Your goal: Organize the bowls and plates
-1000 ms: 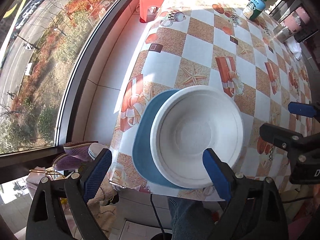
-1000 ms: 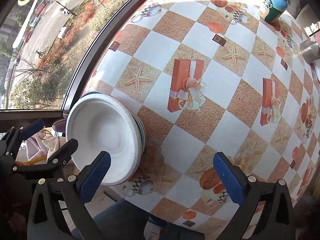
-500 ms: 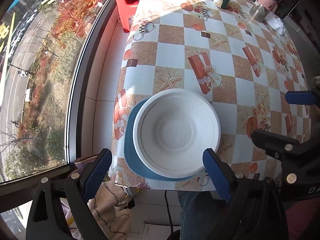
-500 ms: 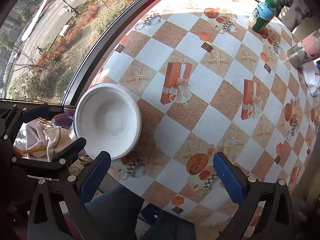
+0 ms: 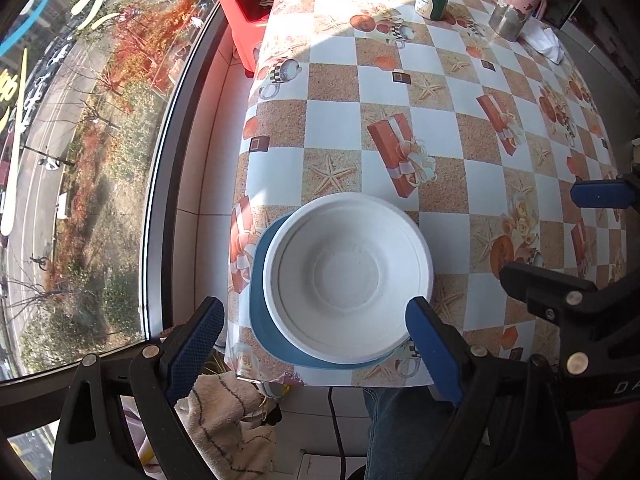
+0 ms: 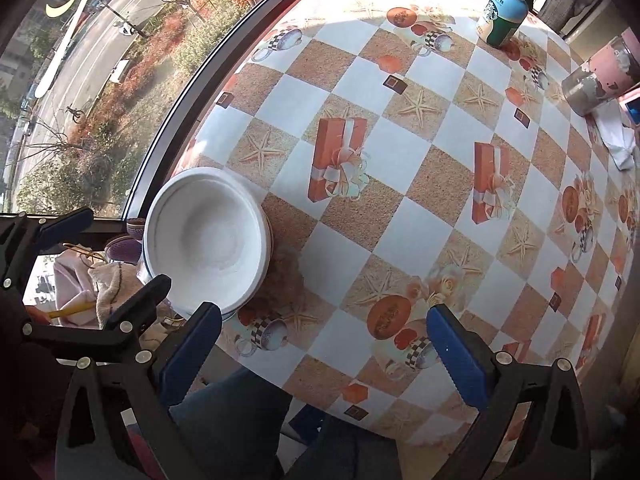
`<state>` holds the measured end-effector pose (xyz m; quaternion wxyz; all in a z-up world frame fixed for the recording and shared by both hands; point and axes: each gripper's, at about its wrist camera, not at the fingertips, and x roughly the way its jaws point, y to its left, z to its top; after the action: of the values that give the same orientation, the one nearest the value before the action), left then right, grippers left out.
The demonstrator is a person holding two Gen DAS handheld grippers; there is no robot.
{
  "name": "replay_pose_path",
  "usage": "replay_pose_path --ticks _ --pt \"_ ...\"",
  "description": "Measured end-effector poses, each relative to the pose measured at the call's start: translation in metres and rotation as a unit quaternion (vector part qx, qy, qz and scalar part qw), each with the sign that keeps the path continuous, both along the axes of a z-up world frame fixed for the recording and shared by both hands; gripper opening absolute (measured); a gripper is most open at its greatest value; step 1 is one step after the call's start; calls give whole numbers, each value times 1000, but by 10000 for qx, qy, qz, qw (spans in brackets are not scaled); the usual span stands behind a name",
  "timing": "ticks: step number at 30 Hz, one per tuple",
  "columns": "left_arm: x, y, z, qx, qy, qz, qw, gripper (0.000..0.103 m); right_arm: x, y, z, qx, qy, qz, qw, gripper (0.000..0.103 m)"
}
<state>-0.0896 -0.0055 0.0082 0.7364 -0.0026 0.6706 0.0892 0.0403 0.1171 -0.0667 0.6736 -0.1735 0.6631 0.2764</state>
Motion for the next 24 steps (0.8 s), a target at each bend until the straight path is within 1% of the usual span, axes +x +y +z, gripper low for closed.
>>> replay_pose_path --ticks 13,24 --pt "8 -8 3 75 -53 -125 9999 94 3 -5 7 71 -85 -16 9999 103" --pt "12 -12 1 81 -29 -164 9998 94 7 -9 7 61 -91 -47 9999 103"
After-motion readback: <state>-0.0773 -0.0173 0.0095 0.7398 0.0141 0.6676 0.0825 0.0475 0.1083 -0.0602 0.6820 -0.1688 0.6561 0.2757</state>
